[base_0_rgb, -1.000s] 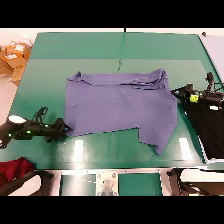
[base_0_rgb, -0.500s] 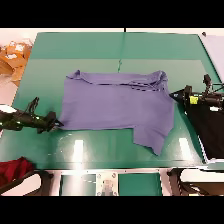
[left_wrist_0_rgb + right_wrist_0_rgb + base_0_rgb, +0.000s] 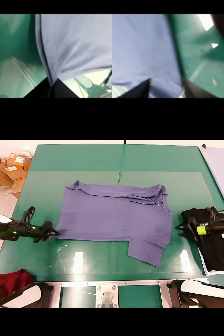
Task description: Fold the shirts.
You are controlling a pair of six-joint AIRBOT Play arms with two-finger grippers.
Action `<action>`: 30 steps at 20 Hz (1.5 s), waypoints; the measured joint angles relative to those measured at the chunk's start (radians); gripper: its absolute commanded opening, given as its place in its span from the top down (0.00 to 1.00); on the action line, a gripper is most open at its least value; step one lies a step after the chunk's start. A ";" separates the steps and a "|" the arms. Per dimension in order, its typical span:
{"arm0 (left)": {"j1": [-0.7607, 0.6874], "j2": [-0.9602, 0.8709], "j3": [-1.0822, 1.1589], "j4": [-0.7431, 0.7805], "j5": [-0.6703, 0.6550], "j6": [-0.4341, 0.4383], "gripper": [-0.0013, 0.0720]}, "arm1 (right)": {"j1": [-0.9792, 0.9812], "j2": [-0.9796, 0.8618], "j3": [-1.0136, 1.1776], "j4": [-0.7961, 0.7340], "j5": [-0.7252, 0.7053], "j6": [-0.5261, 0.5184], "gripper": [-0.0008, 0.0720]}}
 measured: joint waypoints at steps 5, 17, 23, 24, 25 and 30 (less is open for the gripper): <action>0.001 0.000 0.001 -0.006 0.013 0.003 0.95 | 0.003 0.018 -0.160 0.040 -0.084 -0.027 0.31; 0.002 0.000 0.001 -0.027 -0.003 0.021 0.95 | 0.082 -0.018 -0.261 0.158 -0.190 -0.156 0.96; 0.002 0.027 0.103 -0.035 -0.089 0.063 0.95 | 0.093 0.034 -0.156 0.298 -0.121 -0.235 0.97; 0.001 0.053 0.153 -0.045 -0.113 0.065 0.95 | 0.102 0.074 -0.106 0.348 -0.079 -0.245 0.97; 0.001 0.088 0.209 -0.053 -0.135 0.064 0.95 | 0.106 0.119 -0.048 0.391 -0.064 -0.246 0.97; 0.002 0.339 0.634 -0.135 -0.150 0.056 0.95 | 0.125 0.401 0.393 0.544 -0.016 -0.180 0.97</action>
